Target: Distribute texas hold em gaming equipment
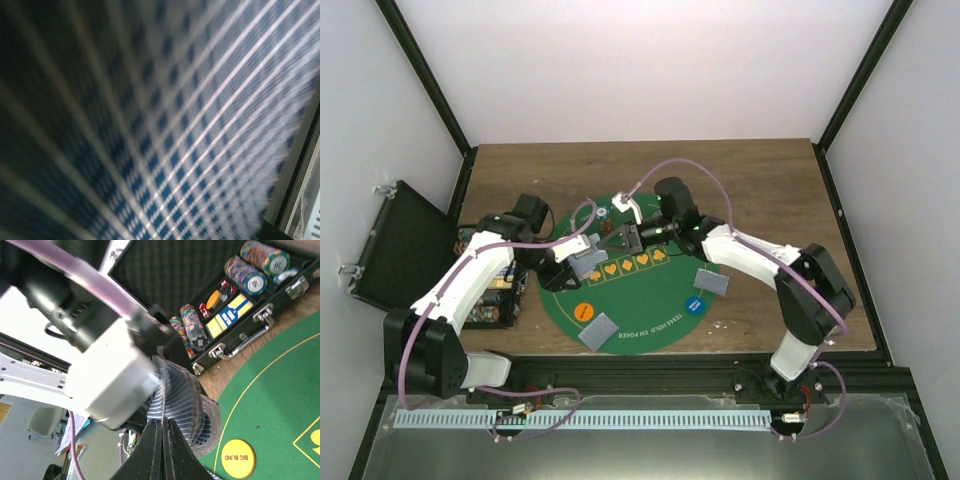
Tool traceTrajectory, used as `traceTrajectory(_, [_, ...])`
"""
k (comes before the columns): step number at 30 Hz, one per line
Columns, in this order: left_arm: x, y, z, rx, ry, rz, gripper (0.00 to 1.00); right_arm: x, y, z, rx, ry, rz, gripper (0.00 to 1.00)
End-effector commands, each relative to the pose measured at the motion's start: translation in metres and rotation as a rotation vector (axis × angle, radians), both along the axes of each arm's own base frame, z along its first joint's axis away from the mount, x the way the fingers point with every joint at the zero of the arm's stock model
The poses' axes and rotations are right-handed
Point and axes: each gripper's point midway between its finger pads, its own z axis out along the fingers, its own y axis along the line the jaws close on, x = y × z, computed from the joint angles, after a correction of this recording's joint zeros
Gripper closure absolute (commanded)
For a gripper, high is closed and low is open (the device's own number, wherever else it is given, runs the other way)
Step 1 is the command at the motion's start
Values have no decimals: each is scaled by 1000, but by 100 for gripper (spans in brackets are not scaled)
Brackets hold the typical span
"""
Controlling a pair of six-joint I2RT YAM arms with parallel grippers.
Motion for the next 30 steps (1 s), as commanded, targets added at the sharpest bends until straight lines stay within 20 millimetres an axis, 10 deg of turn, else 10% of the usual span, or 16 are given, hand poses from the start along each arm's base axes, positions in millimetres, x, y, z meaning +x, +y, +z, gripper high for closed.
traceTrajectory(1, [1, 2, -4, -5, -9, 5, 53, 6, -21, 35, 23, -73, -69, 99])
traceTrajectory(13, [12, 19, -4, -4, -12, 98, 53, -15, -66, 8, -106, 0, -130, 99])
traceTrajectory(21, [16, 20, -1, -6, -19, 119, 53, -93, -35, -53, -188, 139, 90, 99])
traceTrajectory(30, [15, 21, -1, -3, -15, 122, 53, -109, -12, -108, -252, 214, 183, 99])
